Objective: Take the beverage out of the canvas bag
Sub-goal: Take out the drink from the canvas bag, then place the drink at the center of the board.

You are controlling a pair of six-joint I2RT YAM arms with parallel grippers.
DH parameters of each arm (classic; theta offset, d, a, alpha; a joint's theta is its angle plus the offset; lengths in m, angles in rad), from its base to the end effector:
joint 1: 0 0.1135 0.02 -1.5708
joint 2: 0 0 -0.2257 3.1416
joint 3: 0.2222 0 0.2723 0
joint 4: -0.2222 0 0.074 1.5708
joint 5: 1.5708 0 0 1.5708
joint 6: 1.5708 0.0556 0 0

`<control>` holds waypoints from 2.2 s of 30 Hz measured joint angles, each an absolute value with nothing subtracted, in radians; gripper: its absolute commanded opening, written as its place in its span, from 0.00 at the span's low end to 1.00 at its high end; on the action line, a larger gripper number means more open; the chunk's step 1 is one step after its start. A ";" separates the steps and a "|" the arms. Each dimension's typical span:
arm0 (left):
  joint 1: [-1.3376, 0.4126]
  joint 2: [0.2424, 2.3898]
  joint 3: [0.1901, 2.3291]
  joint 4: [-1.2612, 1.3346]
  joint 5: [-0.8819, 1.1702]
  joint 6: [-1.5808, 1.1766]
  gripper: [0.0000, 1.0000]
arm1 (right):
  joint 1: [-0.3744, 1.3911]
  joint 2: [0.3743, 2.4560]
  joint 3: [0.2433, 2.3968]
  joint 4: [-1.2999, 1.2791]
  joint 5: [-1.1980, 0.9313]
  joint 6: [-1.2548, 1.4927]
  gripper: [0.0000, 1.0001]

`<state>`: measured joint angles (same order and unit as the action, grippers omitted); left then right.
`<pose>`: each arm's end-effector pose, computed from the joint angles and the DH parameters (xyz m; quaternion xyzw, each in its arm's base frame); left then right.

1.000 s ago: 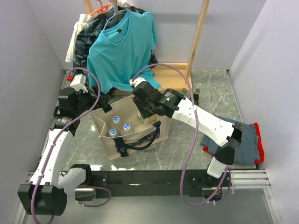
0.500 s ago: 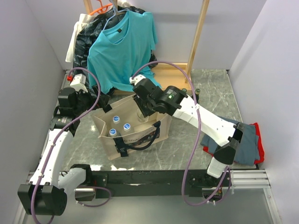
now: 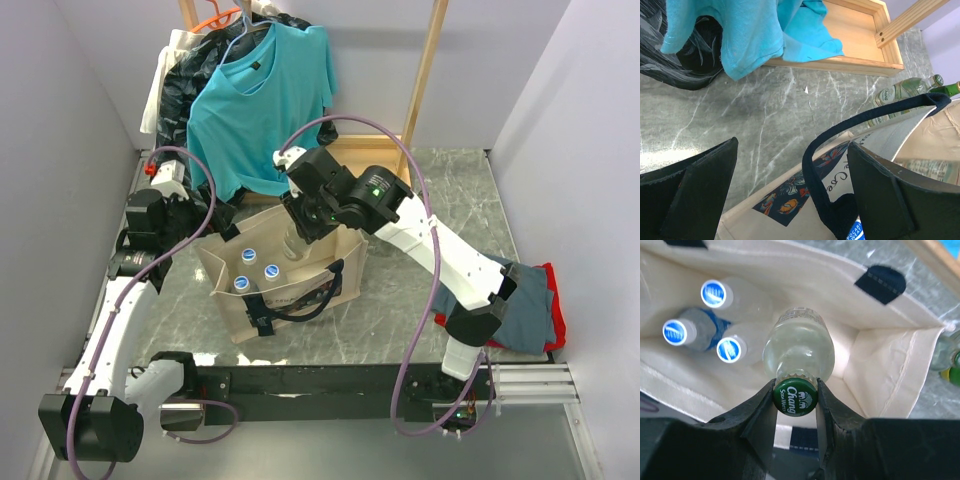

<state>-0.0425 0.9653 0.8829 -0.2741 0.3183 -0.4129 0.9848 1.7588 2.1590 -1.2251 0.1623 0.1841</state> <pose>0.2790 -0.0293 0.2928 -0.0604 0.8137 -0.2540 0.5194 0.2126 0.3040 0.3993 -0.3345 0.8663 0.1374 0.3445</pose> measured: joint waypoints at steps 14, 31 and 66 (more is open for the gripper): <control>-0.043 0.963 0.883 -0.274 0.325 -0.413 0.96 | 0.981 1.758 2.159 -1.257 0.177 0.184 0.00; -0.043 0.963 0.883 -0.274 0.325 -0.413 0.96 | 0.961 1.684 2.194 -1.268 0.326 0.187 0.00; -0.043 0.964 0.883 -0.273 0.336 -0.413 0.96 | 0.959 1.494 2.180 -1.264 0.549 0.194 0.00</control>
<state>-0.0425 0.9638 0.8829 -0.2733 0.3355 -0.4133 0.9592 1.4937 2.1796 -1.2636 0.5491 0.1940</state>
